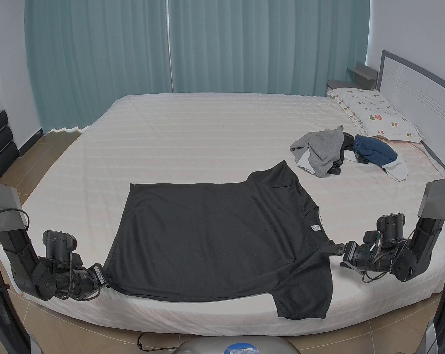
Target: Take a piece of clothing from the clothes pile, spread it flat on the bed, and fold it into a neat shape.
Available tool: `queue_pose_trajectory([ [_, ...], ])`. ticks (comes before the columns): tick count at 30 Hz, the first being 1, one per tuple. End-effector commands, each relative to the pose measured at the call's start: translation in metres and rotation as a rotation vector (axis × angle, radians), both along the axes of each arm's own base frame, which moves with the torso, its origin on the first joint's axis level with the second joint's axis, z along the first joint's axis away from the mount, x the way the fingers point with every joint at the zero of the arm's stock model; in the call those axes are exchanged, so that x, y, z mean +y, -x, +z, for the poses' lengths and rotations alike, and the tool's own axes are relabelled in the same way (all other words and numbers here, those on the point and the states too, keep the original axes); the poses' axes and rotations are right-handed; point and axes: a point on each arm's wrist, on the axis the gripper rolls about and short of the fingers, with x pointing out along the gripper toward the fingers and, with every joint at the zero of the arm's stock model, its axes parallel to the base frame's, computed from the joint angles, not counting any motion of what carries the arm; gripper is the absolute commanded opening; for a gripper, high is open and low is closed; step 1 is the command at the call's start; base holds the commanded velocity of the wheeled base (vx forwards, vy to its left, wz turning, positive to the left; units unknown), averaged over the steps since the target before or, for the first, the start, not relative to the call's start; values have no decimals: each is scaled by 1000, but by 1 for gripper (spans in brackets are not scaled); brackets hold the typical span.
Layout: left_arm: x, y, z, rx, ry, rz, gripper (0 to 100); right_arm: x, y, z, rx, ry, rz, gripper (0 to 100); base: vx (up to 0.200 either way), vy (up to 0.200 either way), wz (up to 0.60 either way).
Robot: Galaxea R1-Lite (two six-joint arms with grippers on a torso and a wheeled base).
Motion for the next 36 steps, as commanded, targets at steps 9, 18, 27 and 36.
queue_pose_trajectory([
  [9, 0, 1, 2, -5, 0, 1, 0, 15, 34, -23, 54, 0, 145, 100, 0, 0, 0],
  [18, 0, 1, 1, -3, 0, 1, 0, 19, 31, -28, 31, 11, 158, 100, 0, 0, 0],
  [27, 0, 2, 1, -3, -2, 0, 0, 22, 31, -31, 31, 87, 105, 0, 0, 0, 0],
  [36, 0, 3, 1, -3, -16, -6, 0, 9, 47, -21, 36, 126, 81, 0, 0, 0, 0],
])
